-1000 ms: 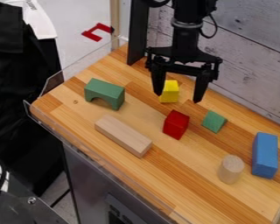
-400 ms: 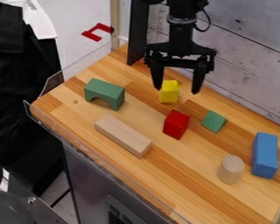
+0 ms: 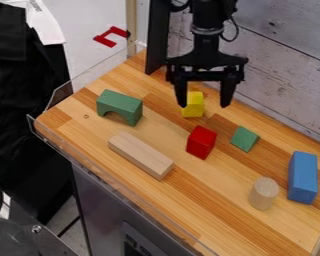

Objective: Put the yellow cube on the top of red cube

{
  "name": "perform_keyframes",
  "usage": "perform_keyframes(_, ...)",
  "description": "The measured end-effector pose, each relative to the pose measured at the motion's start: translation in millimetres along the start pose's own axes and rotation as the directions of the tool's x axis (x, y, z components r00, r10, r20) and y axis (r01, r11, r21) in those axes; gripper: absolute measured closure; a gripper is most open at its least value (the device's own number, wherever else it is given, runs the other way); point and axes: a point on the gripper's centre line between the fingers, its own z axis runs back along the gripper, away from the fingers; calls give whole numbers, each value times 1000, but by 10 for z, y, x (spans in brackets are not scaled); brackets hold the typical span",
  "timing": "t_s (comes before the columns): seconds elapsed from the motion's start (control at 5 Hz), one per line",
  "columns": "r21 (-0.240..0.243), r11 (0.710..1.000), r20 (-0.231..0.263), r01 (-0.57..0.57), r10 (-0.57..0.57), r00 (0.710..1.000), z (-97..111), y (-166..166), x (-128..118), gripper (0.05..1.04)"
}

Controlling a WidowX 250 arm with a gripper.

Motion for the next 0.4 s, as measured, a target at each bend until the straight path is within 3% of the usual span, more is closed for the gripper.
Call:
perform_keyframes(0.2,-17,999,11,-40,40,999,6,-22,21,83)
perform_keyframes(0.4,-4,998,-8,-57,57,998,-72,26,29,83)
